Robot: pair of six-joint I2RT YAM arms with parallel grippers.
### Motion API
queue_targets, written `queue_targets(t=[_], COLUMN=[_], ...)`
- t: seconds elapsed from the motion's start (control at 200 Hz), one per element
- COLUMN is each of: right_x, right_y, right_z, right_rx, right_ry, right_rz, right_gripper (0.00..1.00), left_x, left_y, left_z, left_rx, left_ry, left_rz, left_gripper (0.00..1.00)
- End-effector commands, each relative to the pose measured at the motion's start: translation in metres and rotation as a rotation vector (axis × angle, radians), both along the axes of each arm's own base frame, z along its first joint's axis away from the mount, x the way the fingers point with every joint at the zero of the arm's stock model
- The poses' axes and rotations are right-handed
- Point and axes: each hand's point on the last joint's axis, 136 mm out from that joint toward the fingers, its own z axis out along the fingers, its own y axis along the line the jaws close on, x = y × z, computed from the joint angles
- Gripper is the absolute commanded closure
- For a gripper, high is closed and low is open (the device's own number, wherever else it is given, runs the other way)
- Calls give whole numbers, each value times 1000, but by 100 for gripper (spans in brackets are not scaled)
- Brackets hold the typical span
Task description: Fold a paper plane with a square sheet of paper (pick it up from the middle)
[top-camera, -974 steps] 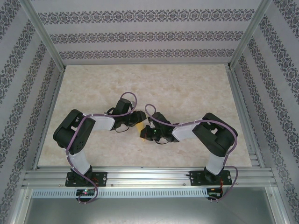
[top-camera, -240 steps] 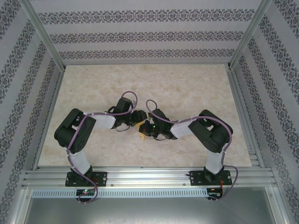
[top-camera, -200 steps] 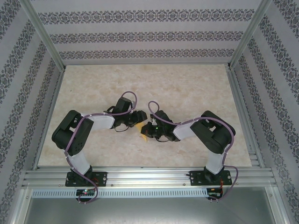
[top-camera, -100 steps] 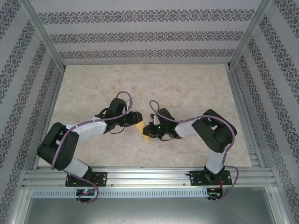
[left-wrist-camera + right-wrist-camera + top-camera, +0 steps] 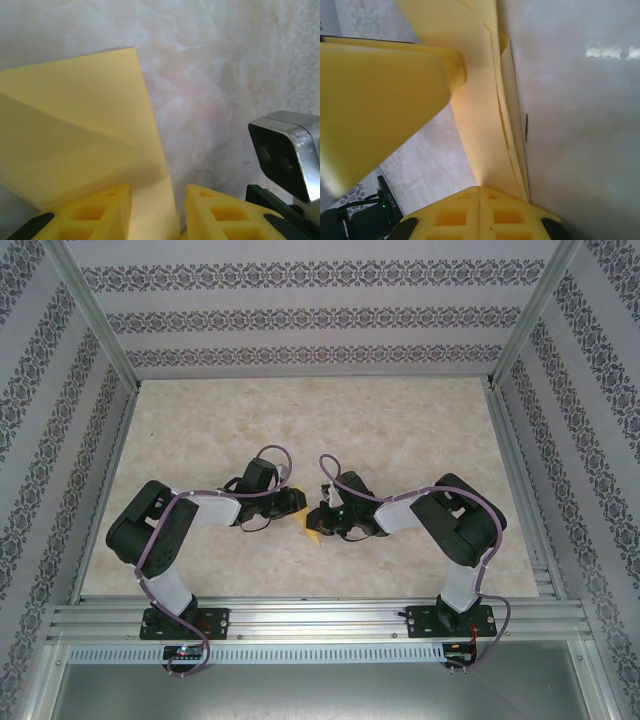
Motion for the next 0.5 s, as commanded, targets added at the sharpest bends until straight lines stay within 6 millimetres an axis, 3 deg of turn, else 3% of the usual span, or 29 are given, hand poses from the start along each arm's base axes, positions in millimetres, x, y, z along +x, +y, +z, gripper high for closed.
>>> queue_targets(t=[0.0,0.205,0.495], right_x=[-32,-42,-50], right_y=[-42,-52,-69], right_z=[-56,-61,-71], right_rx=[-211,-256,-322], right_ry=[147,163,180], right_rz=[-4,21,38], right_gripper=[100,100,100], left_x=[20,23,35], left_y=[-3,7,19], left_z=[0,-12,-7], left_rx=[18,57,82], left_ry=[-62,-55,-69], left_rz=[26,39,46], left_gripper=[66,67,65])
